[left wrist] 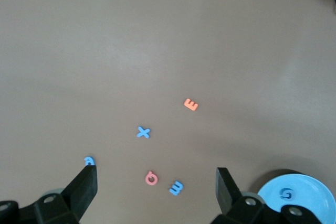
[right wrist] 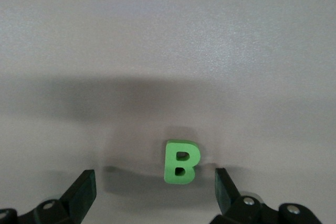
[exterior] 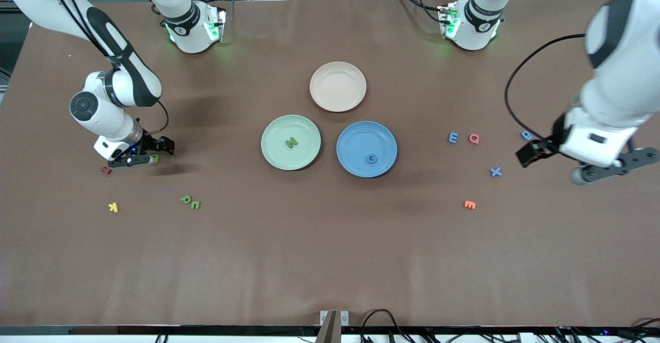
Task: Sort letters by color into matching plates
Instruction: 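Close the right gripper on the green B while the left gripper reaches the x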
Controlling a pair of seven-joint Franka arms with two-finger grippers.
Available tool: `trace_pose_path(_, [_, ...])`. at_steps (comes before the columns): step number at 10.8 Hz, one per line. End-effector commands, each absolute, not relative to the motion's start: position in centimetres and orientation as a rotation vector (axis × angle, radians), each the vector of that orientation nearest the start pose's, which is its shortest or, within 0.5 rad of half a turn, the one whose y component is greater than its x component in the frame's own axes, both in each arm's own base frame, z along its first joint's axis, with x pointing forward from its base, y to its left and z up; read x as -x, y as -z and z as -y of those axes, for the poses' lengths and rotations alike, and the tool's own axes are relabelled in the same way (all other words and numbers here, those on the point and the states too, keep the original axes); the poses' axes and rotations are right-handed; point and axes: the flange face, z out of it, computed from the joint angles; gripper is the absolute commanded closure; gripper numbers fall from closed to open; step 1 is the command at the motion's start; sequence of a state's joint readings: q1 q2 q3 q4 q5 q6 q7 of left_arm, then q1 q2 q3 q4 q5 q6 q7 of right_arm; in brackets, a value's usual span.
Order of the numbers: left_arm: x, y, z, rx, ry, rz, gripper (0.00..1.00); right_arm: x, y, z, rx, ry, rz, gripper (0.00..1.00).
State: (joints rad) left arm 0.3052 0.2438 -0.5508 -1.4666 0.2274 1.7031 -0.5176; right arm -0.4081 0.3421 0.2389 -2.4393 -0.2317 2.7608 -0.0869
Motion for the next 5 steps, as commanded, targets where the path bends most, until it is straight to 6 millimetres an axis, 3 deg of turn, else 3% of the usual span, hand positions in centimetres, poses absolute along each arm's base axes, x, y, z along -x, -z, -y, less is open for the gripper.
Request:
trace_pose_path(1, [-61.5,-57.8,5.7,3.055,0.097,0.347,0.0,-47.8,-16.7,8.1,3.143,0.02,0.16,0.0])
trace_pose_path(2, [-61.6,-57.9,2.8,3.063,0.087,0.34,0.0,-47.8,-16.6,8.1,3.142,0.018,0.162,0.0])
trace_pose_path(5, [-61.8,-57.2,1.9,3.065,0.067,0.341,0.0,-48.1,-16.8,8.1,3.143,0.027,0.158,0.0])
